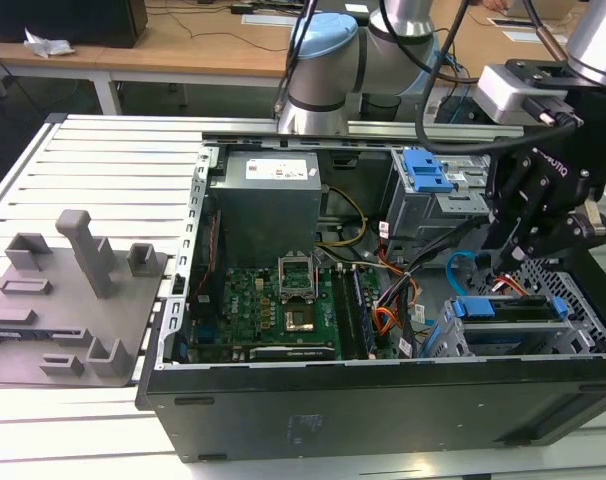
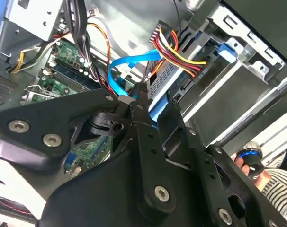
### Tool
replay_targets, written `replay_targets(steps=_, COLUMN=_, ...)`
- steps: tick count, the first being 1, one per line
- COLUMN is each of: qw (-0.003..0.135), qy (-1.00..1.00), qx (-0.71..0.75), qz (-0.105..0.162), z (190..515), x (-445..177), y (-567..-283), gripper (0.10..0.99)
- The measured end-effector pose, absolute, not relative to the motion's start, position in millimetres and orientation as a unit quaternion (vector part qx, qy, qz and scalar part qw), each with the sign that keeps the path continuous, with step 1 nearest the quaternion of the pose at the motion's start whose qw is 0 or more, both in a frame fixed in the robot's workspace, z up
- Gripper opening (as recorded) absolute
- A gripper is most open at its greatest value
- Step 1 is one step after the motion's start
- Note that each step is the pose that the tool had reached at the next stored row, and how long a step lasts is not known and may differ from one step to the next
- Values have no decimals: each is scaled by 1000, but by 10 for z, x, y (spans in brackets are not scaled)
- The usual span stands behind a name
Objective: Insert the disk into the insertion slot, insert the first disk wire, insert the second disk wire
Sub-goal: 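Insert the second disk wire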
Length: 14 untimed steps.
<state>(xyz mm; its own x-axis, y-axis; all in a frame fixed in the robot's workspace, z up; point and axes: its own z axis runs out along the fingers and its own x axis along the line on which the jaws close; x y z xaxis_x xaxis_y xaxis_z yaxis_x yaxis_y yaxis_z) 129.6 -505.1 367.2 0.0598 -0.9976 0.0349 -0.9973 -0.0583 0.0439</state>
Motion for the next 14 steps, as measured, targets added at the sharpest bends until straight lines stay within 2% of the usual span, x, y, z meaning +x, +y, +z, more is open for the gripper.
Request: replay_targets(steps=14, qw=31, qy=-698, qx=715, qz=1, z=3599, x=1173, y=-5046, gripper=345)
